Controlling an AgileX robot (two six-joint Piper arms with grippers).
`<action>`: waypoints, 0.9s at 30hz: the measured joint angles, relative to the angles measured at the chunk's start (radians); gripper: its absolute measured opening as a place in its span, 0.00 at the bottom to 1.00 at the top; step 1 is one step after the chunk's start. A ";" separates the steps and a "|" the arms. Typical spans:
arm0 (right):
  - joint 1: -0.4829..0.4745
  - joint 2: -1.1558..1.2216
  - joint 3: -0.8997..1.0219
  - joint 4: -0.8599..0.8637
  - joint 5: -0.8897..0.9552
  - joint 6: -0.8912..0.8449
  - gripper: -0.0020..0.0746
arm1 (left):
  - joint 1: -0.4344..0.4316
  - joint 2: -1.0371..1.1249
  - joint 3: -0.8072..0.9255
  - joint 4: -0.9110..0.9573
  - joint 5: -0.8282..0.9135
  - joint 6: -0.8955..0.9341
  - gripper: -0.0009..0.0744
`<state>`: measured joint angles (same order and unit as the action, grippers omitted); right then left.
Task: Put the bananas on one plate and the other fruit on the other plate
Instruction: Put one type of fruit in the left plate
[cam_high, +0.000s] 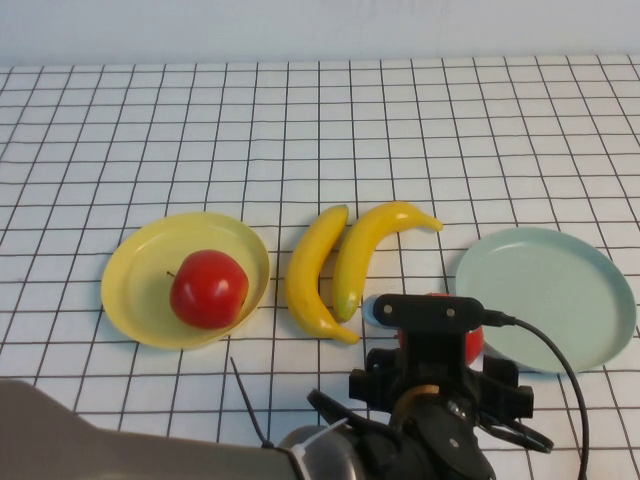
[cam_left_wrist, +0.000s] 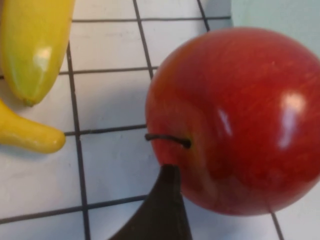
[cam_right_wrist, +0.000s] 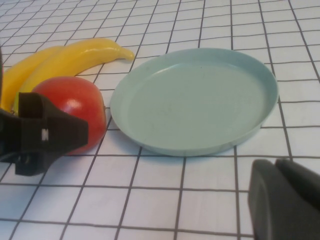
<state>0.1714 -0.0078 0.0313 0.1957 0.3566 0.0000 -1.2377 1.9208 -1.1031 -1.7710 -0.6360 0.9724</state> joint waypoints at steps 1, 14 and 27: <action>0.000 0.000 0.000 0.000 0.000 0.000 0.00 | 0.000 0.005 0.000 0.000 0.000 0.000 0.90; 0.000 0.000 0.000 0.000 0.000 0.000 0.00 | 0.000 0.018 0.000 0.000 -0.007 0.064 0.32; 0.000 0.000 0.000 0.000 0.000 0.000 0.00 | 0.000 -0.029 -0.058 0.000 -0.139 0.135 0.76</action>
<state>0.1714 -0.0078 0.0313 0.1957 0.3566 0.0000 -1.2377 1.8919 -1.1610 -1.7713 -0.7750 1.1073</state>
